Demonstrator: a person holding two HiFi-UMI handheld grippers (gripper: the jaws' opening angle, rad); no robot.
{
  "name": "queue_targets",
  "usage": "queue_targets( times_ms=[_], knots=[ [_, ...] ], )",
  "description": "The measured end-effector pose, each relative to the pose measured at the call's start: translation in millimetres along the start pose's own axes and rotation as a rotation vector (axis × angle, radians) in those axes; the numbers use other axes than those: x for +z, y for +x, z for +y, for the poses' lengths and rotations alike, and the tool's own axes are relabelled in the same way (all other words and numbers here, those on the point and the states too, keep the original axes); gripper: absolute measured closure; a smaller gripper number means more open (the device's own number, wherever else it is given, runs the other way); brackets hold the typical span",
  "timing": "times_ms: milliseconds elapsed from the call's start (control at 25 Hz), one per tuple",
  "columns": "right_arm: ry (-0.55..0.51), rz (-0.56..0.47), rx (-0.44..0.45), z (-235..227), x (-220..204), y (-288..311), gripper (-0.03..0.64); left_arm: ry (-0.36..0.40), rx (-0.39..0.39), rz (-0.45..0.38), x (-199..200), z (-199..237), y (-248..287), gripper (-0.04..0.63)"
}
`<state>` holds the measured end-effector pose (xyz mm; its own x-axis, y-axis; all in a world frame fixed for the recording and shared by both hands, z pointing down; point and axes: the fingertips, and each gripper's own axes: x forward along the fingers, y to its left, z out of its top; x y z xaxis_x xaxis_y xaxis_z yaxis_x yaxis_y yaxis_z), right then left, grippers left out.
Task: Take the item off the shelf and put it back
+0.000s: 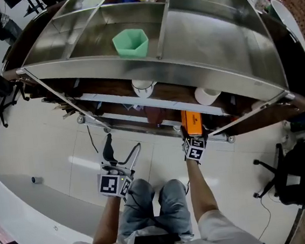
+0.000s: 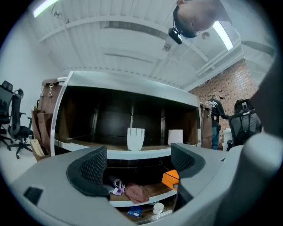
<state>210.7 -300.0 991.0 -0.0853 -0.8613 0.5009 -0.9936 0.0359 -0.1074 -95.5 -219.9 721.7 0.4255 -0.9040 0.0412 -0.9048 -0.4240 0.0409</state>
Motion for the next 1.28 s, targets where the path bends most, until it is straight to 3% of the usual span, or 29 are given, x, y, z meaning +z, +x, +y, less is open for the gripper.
queue_targets(
  times_ms=[200,480,600,760,1000,1280],
  knots=[
    [0.027,0.044,-0.012,7,21,-96,0.158,-0.011,-0.019,0.024,60,-15,-15,0.161],
    [0.032,-0.016,0.06,45,117,-248,0.158,-0.041,-0.048,0.056,150,-37,-35,0.16],
    [0.021,-0.081,0.108,65,167,-313,0.158,-0.04,-0.087,0.023,185,-49,-45,0.16],
    [0.038,-0.173,0.104,79,229,-376,0.156,-0.045,-0.125,-0.057,240,-61,-57,0.161],
    [0.014,-0.338,0.131,99,305,-420,0.156,-0.009,-0.154,-0.127,287,-65,-73,0.161],
    [-0.006,-0.383,0.172,123,346,-433,0.156,0.021,-0.118,-0.156,303,-52,-88,0.163]
  ],
)
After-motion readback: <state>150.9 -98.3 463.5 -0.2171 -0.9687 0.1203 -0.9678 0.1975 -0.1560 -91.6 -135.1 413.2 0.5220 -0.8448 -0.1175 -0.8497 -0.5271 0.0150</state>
